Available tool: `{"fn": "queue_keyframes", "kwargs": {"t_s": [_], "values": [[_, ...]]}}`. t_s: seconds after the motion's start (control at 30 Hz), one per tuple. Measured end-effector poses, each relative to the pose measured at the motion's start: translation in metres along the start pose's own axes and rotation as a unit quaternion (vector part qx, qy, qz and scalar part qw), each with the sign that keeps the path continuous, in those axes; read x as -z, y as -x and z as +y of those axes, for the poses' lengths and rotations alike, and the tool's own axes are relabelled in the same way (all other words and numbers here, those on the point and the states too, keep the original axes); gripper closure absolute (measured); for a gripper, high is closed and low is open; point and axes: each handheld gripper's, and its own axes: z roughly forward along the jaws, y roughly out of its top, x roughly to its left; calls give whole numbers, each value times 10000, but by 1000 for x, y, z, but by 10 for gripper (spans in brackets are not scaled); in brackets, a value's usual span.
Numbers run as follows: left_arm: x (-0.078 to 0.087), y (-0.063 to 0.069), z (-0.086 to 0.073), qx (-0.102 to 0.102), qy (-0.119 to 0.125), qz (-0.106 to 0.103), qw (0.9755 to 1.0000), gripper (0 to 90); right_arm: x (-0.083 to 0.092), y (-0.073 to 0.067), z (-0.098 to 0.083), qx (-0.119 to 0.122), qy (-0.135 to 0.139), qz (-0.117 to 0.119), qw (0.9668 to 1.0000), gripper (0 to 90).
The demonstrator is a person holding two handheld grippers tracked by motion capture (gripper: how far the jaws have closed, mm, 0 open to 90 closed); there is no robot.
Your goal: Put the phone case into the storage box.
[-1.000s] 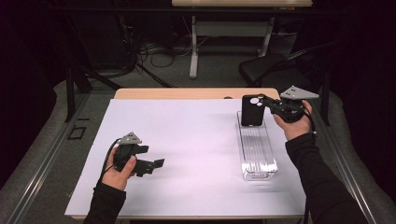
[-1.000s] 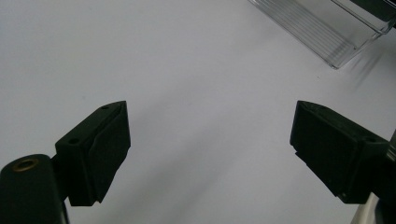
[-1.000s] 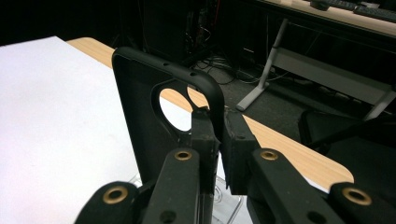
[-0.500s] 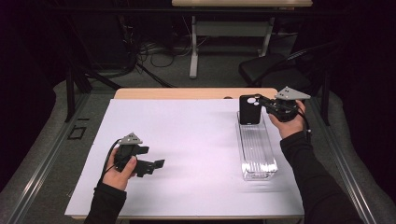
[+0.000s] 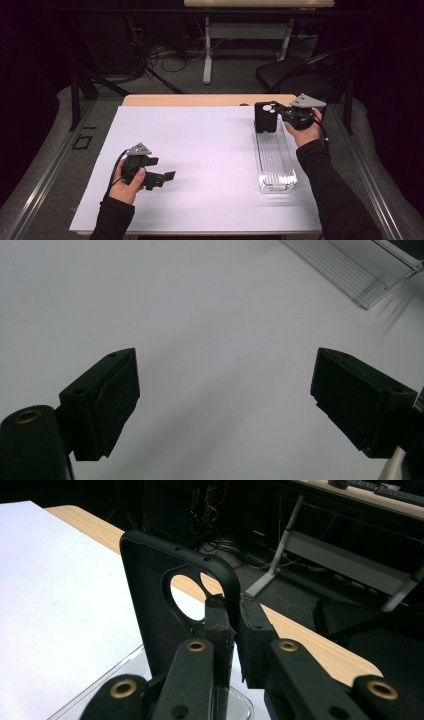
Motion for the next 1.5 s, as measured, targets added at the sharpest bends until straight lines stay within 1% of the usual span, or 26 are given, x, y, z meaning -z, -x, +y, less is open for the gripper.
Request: {"fn": "queue_keyframes", "kwargs": {"t_s": [0.13,0.27,0.3,0.43,0.6,0.77,0.87,0.97,1.2,1.33,1.5], "values": [[-1,0,-1,6,-18,2,10000,126,-2,0,-1,83,10,10,10000,850],[-2,1,-1,-6,-37,-4,10000,126,-2,3,-3,48,21,39,10000,849],[-3,1,-1,-6,-35,-1,10000,126,-2,4,-4,66,29,68,10000,848],[-3,1,-1,-16,-61,-5,10000,129,-2,6,-4,92,3,60,9999,846],[-3,2,-1,-30,-72,-1,10000,130,-2,11,-7,22,-14,47,10000,842],[-3,2,-1,-35,-75,-7,10000,130,-3,15,-9,38,-56,-26,10000,831],[-3,2,-1,-31,-80,-4,10000,131,-3,17,-11,-33,-81,-72,9999,823],[-3,2,-1,-29,-80,-9,10000,131,-3,19,-12,-50,-135,-120,9998,807],[-3,2,-2,-32,-69,5,10000,131,-2,18,-11,-129,-129,-97,9998,765],[-3,3,-2,-25,-85,2,10000,131,-2,18,-11,-167,-142,-98,9997,719],[-4,3,-1,-57,-84,5,9999,131,-2,19,-13,-308,-169,-67,9994,637]]}}
